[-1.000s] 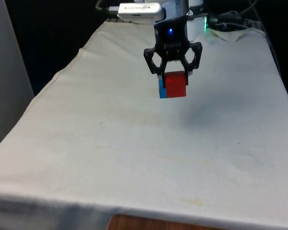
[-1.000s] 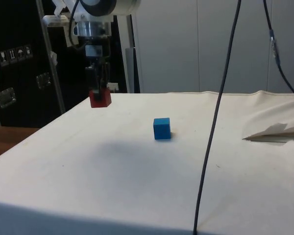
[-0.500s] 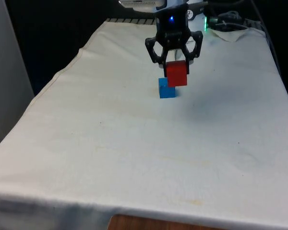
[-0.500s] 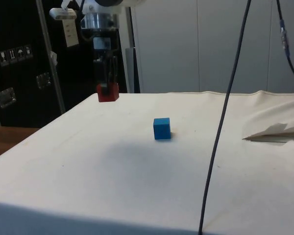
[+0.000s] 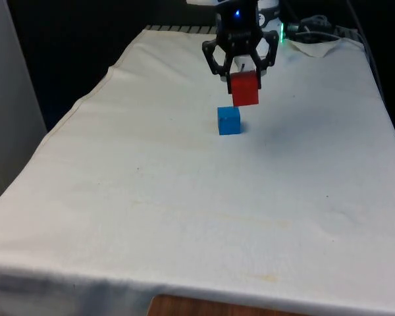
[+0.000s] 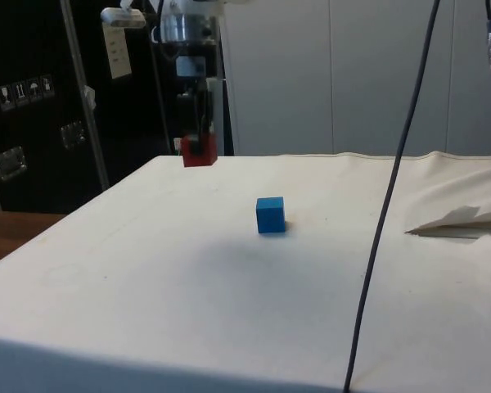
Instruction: Stack the two cubes.
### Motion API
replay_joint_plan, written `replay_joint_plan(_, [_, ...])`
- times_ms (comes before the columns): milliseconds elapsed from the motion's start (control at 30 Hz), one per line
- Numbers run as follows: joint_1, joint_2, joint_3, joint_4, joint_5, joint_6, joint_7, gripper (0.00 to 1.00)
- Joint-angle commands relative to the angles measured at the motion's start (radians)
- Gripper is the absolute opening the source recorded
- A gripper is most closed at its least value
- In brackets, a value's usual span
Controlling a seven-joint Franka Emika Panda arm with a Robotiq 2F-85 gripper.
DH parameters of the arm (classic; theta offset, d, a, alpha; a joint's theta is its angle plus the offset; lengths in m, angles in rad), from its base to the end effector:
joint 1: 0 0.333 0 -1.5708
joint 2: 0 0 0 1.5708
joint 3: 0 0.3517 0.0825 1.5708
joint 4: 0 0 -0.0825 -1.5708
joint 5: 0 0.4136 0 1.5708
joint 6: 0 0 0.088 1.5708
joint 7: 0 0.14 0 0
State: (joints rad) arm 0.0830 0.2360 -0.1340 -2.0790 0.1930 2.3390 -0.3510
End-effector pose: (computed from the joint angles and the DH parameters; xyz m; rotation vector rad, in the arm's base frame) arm 0.6141 -0.0225 0.2999 -3.0279 -0.2606 -0.0746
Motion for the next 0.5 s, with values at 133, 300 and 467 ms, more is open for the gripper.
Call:
replay_joint_plan(133, [0.0,-0.048,-0.003,-0.066,-0.004,0.022,-0.015,0.02])
replay_joint_plan(300, [0.0,-0.078,-0.008,-0.106,-0.004,0.029,-0.03,0.02])
replay_joint_plan(467, [0.0,-0.091,-0.009,-0.124,0.0,0.018,-0.041,0.02])
